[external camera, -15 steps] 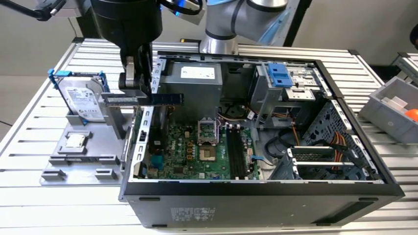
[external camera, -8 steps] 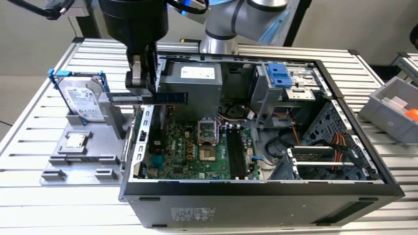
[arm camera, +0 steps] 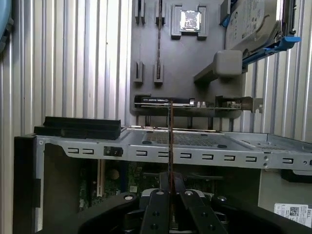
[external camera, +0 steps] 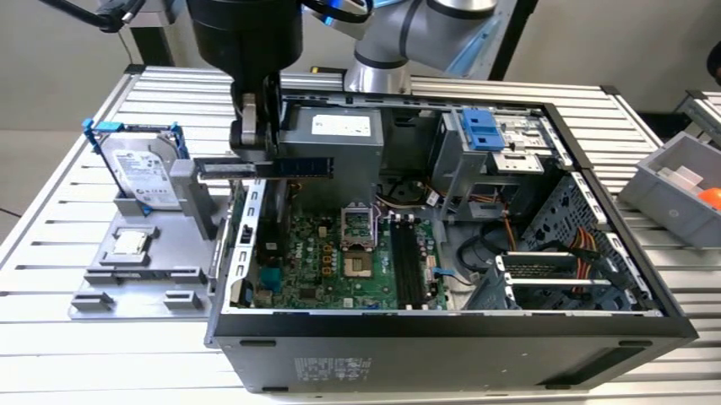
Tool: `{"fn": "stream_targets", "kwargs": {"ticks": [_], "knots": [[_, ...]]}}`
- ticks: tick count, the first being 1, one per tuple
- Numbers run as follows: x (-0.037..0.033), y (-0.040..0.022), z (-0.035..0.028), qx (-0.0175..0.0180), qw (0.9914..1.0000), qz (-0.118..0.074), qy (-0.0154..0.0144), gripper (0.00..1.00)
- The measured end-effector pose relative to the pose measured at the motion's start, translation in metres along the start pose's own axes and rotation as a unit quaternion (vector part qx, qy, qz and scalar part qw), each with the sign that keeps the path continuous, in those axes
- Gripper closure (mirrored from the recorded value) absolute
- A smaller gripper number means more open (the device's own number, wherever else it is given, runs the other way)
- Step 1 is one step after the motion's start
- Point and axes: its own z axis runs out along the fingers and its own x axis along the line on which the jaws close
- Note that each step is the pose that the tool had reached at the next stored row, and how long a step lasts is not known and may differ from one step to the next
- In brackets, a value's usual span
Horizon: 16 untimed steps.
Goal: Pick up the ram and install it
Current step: 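Pick up the ram and move it above insertion slot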
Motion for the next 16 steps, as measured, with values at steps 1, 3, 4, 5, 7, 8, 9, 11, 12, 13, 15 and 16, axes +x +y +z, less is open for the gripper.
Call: {"fn": "stream_targets", "kwargs": {"ticks": [1, 3, 4, 5, 7, 8, 9, 11, 12, 13, 15, 16], "knots": [[-0.0003, -0.0012, -0.0001, -0.0001, 1.0, 0.0, 0.0001, 1.0], [-0.0007, -0.0037, -0.0001, -0.0001, 1.0, 0.0, 0.0, 1.0], [-0.0009, -0.0051, -0.0001, 0.0, 1.0, 0.0, 0.0, 1.0], [-0.001, -0.0065, -0.0001, 0.0, 1.0, 0.0, 0.0, 1.0], [-0.0011, -0.0094, -0.0001, 0.0, 1.0, 0.0, 0.0, 1.0], [-0.0012, -0.0109, -0.0002, -0.0001, 1.0, 0.0, 0.0, 1.0], [-0.0013, -0.0123, -0.0002, 0.0, 1.0, 0.0, 0.0, 1.0], [-0.0014, -0.0151, -0.0002, 0.0, 1.0, 0.0, 0.0, 1.0], [-0.0015, -0.0166, -0.0002, 0.0, 1.0, 0.0, 0.0, 1.0], [-0.0015, -0.0181, -0.0003, 0.0, 1.0, 0.0, 0.0, 1.0], [-0.0017, -0.0209, -0.0003, 0.0, 1.0, 0.0, 0.0, 1.0], [-0.0018, -0.0223, -0.0003, 0.0, 1.0, 0.0, 0.0, 1.0]]}}
